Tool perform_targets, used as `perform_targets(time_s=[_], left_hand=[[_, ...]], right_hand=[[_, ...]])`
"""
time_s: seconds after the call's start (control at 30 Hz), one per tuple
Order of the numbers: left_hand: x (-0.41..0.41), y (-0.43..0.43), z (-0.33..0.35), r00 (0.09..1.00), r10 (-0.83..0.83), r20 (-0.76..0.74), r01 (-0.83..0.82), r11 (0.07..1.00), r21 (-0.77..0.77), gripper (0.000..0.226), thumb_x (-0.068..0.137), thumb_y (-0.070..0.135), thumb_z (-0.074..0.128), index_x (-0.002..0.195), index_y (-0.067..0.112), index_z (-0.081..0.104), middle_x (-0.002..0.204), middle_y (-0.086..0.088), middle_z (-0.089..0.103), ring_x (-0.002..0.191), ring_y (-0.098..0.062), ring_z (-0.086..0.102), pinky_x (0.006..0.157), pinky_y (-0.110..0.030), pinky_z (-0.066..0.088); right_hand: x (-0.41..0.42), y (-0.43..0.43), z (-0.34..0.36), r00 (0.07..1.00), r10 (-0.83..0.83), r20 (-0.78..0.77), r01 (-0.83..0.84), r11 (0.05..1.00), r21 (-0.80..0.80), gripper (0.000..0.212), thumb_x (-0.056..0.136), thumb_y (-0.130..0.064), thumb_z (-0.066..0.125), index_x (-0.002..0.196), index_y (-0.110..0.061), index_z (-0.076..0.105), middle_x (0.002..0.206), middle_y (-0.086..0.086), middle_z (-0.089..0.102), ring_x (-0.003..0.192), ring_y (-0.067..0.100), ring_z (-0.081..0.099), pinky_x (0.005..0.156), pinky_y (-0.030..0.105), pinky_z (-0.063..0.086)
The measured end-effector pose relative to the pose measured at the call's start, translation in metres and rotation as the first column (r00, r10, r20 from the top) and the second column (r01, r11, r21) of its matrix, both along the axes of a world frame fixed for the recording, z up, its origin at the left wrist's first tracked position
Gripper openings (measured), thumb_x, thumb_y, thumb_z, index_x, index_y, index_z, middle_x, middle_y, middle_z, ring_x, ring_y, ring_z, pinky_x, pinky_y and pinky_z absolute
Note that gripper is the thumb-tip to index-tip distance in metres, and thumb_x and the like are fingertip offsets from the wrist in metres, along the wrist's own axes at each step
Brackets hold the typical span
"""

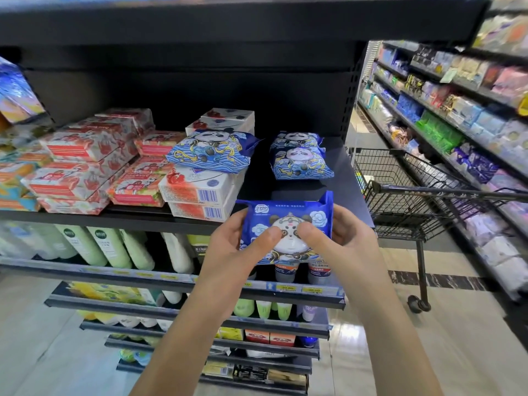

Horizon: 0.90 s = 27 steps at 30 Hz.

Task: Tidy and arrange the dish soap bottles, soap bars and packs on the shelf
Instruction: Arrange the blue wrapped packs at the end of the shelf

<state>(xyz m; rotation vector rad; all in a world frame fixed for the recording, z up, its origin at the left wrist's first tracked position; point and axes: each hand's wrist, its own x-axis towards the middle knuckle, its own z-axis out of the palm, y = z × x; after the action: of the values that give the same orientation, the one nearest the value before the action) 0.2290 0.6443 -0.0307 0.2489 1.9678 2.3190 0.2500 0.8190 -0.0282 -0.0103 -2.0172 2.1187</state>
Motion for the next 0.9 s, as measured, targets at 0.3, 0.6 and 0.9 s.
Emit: perform_targets(time_s=[0.3, 0.6, 0.9], left_hand=[[0.003, 0.006, 0.003, 0.999, -0.002, -0.048, 0.005, 0.998, 0.062, 0.04, 0.072, 0.024, 0.075, 0.112, 0.029, 0.069, 0.107, 0.01, 0.078, 0.103, -0.01, 0.073, 0.082, -0.021, 0.057], [0.002, -0.001, 0.0, 0.996, -0.02, -0.088, 0.019, 1.0, -0.007, 0.043, 0.076, 0.027, 0.083, 0.117, 0.027, 0.07, 0.116, 0.003, 0.076, 0.111, -0.013, 0.071, 0.092, -0.026, 0.056], [0.006, -0.004, 0.006, 0.996, -0.082, 0.021, 0.081, 0.996, 0.039, 0.056, 0.073, 0.057, 0.068, 0.114, 0.02, 0.069, 0.113, -0.008, 0.076, 0.1, -0.024, 0.074, 0.088, -0.039, 0.061]], right_hand=[[0.003, 0.003, 0.005, 0.994, 0.103, 0.025, -0.1, 0.991, -0.093, 0.027, 0.089, -0.019, 0.074, 0.114, -0.01, 0.074, 0.105, 0.004, 0.079, 0.099, 0.021, 0.076, 0.078, 0.023, 0.058], [0.006, 0.001, 0.0, 0.995, 0.053, -0.089, -0.064, 0.99, -0.122, 0.032, 0.078, -0.019, 0.077, 0.109, -0.012, 0.074, 0.103, 0.004, 0.079, 0.095, 0.02, 0.075, 0.079, 0.025, 0.057], [0.004, 0.008, -0.005, 0.973, -0.007, -0.232, -0.016, 0.995, -0.096, 0.045, 0.068, -0.001, 0.082, 0.111, -0.007, 0.07, 0.103, 0.005, 0.077, 0.101, 0.021, 0.072, 0.08, 0.028, 0.057]])
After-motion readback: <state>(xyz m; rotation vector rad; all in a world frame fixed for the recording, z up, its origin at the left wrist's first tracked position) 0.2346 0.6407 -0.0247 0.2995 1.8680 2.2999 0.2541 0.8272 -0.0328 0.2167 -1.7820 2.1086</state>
